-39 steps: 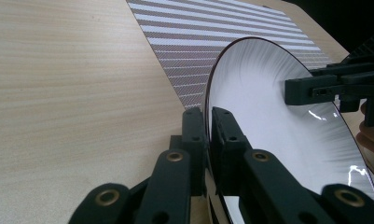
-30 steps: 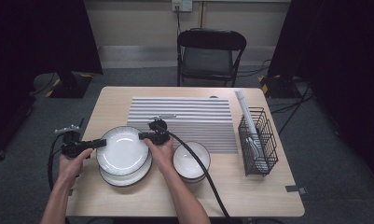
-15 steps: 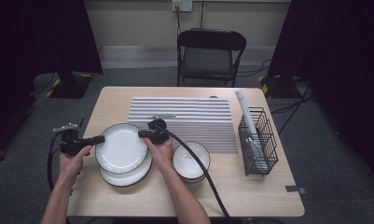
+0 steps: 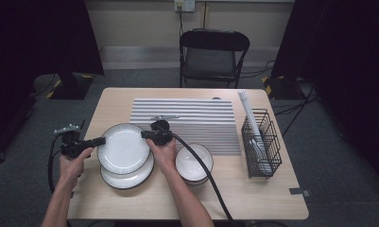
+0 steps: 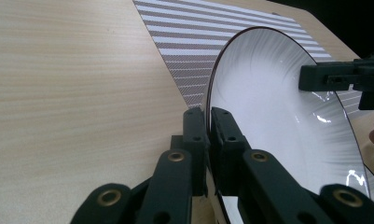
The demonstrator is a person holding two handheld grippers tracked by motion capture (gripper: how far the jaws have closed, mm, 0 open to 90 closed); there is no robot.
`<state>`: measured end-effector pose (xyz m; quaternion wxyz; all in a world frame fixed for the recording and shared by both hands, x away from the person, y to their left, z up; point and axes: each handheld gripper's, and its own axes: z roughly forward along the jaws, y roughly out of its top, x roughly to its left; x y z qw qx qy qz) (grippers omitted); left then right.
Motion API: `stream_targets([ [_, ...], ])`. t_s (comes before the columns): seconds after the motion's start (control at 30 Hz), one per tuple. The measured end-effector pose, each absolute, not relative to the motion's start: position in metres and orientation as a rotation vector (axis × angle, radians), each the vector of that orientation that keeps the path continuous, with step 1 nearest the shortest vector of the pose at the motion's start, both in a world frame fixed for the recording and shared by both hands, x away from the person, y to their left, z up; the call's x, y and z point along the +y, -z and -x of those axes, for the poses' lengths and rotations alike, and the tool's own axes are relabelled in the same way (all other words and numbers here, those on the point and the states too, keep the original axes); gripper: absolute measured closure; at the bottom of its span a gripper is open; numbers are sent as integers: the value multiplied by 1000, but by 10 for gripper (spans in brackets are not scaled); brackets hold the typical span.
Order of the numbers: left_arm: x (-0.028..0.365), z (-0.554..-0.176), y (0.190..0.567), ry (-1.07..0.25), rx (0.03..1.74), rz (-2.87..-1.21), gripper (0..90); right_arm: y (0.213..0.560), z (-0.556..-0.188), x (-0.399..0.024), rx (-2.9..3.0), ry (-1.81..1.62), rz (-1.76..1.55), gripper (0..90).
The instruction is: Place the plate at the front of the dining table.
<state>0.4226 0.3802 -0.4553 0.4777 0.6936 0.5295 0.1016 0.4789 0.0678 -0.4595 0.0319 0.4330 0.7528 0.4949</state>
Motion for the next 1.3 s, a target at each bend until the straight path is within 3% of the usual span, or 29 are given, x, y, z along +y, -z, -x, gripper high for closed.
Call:
stream_targets([
  [1.07, 378, -420, 461, -237, 1295, -1672, 858, 470, -482, 66, 2389, -1556, -1459, 825],
  [1.17, 380, -421, 461, -213, 1300, -1675, 848, 470, -482, 65, 2382, -1558, -1450, 835],
  [1.2, 380, -419, 462, -205, 1312, -1684, 772, 469, -482, 65, 2373, -1561, -1456, 843],
  [1.3, 382, -418, 464, -170, 1313, -1689, 769, 468, -482, 65, 2370, -1561, -1456, 845],
])
